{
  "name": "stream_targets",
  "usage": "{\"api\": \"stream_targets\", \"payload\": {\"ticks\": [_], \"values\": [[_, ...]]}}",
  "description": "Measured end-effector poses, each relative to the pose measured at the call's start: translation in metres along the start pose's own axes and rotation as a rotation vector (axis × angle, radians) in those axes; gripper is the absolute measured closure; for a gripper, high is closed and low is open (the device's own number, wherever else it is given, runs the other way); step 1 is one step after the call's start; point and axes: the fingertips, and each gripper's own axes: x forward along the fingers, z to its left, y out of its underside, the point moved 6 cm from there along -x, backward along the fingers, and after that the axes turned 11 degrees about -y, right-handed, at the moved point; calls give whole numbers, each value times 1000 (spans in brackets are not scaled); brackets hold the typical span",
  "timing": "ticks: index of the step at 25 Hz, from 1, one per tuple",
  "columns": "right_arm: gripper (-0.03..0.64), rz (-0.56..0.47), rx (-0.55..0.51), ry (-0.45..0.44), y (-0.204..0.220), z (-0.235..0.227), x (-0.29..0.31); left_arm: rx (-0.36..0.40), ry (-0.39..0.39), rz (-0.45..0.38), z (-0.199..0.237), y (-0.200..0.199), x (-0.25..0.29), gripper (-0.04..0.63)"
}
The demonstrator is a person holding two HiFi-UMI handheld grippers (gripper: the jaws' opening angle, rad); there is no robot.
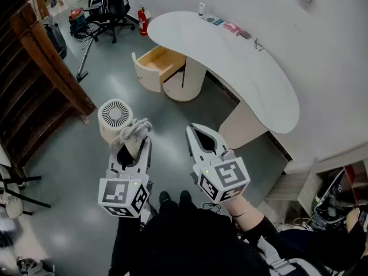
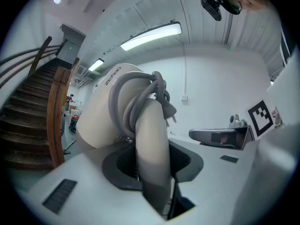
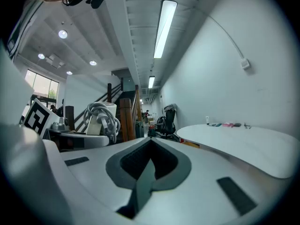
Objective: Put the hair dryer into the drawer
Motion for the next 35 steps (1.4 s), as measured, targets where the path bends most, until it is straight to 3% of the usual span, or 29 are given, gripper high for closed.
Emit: {"api": "stream_targets", "payload": {"ticks": [14,25,35], "values": [[615,38,23,-1,14,12,13,-18,7,18,29,5,-10,459],[616,64,52,91,24,19,23,1,31,13,61,1,-13,459],[615,75,55,115,30,33,36,5,23,15,86,1,-19,459]]}}
